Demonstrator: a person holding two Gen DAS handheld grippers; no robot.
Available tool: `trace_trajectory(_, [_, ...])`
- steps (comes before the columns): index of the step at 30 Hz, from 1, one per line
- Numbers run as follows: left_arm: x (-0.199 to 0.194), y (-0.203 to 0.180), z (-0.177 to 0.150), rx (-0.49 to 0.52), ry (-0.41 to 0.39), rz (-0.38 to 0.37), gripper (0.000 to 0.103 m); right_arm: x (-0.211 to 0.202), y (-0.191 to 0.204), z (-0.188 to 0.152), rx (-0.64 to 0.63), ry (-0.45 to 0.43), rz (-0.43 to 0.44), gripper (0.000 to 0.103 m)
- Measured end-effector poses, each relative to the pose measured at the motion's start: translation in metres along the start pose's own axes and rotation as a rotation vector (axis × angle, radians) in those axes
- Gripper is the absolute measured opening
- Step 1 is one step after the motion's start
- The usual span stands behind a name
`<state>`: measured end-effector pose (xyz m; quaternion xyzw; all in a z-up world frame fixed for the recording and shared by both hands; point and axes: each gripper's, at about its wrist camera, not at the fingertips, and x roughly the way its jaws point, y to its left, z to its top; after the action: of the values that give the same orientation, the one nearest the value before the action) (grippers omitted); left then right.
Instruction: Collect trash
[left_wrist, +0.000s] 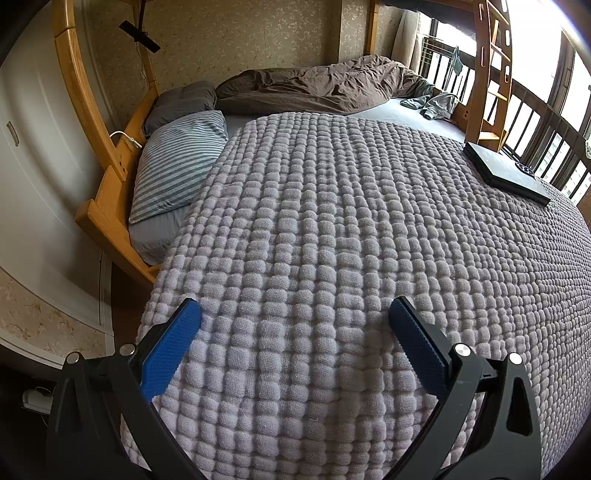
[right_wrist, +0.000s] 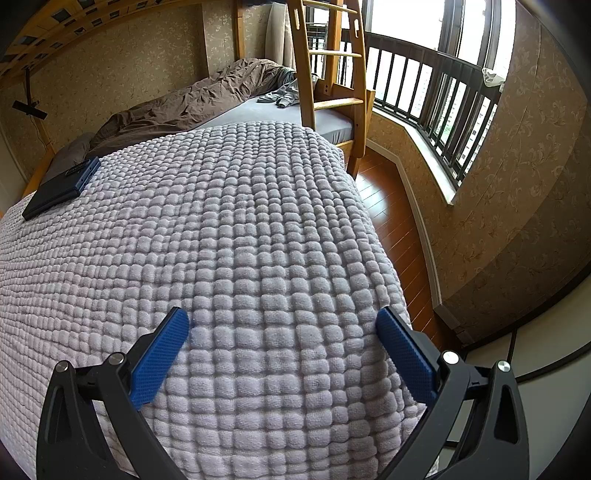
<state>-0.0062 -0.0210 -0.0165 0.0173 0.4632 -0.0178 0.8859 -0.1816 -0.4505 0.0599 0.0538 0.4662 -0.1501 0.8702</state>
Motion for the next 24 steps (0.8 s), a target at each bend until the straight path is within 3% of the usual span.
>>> trace_trajectory(24, [-0.0001, -0.0001, -0.0005, 0.0, 0.0, 0.0, 0.102, -0.0002, 0.0, 0.0, 0.0, 0.0, 0.0, 0.099])
